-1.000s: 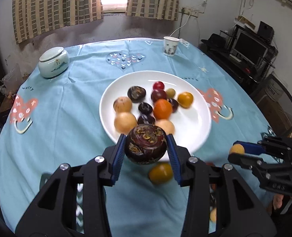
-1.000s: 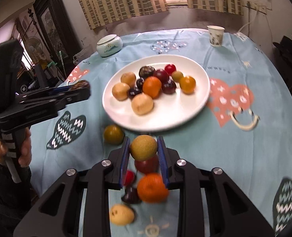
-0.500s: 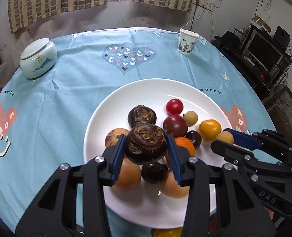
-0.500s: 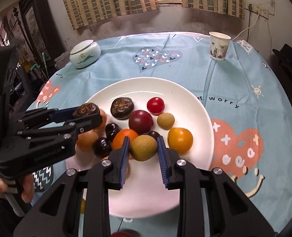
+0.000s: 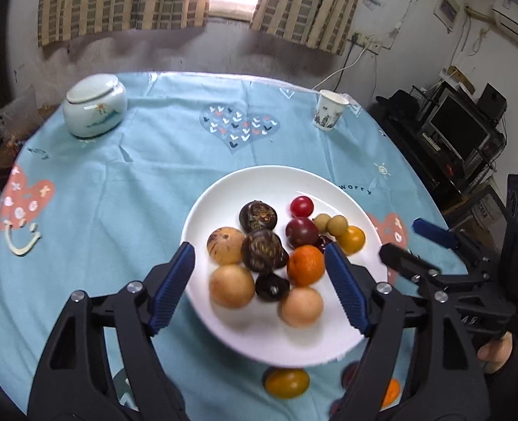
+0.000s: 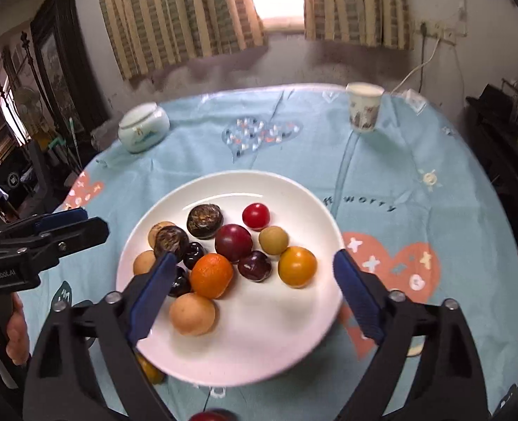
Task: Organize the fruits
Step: 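Carry mangosteen and tan fruit onto the plate and release both, then grasp the olive-yellow fruit with the left tool while the right tool grasps an orange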
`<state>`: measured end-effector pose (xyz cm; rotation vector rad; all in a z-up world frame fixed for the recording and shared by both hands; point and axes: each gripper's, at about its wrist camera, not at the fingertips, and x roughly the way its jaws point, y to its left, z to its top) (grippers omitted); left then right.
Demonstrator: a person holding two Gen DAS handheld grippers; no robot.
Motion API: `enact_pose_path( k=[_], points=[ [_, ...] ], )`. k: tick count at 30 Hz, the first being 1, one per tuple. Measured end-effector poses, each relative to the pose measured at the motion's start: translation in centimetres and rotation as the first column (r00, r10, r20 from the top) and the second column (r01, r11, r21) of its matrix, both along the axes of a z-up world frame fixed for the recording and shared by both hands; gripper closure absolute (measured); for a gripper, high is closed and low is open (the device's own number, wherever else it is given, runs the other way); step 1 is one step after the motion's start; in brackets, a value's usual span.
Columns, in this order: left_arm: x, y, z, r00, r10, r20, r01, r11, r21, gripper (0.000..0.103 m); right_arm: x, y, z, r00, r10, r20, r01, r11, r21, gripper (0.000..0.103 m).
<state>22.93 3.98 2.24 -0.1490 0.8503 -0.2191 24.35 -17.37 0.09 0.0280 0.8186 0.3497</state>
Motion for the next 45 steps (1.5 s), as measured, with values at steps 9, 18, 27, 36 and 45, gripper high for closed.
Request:
enact_pose_path(
  k=[9,18,27,36,45],
  points=[
    [-11.6,-1.3,-1.2,0.994,-0.037,0.101,0.026,0.994,0.104,0.014,-10.9,-1.3,-0.8,0.996,0.076,-0.055,-0.077,0.997,-0.03,0.004],
    [-16.6,-2.4,-7.1,0.994,-0.106,-0.023,0.107,0.993,0.052,0.013,-18.1,-2.6,-5.5,0.992,-0.002,-0.124,0.0,1.0,-0.016,0.004],
    [-17.9,-1.8,-7.9,0.996,-0.087,-0.037,0.088,0.995,0.051,0.013,-17.5,-1.9,-7.2,0.984,0.002,-0.178,-0.007,1.0,-0.025,0.004],
    [-17.2,-0.9,-7.7,0.997,-0.066,-0.051,0.068,0.997,0.042,0.013,-14.9,-1.9,-9.1,0.968,0.009,-0.252,0.007,0.998,0.063,0.037],
    [-12.4,-2.3,-8.9,0.993,-0.075,-0.087,0.082,0.993,0.086,0.013,-16.6,-3.2,-6.6,0.983,-0.004,-0.182,0.021,0.995,0.096,0.058]
  ],
)
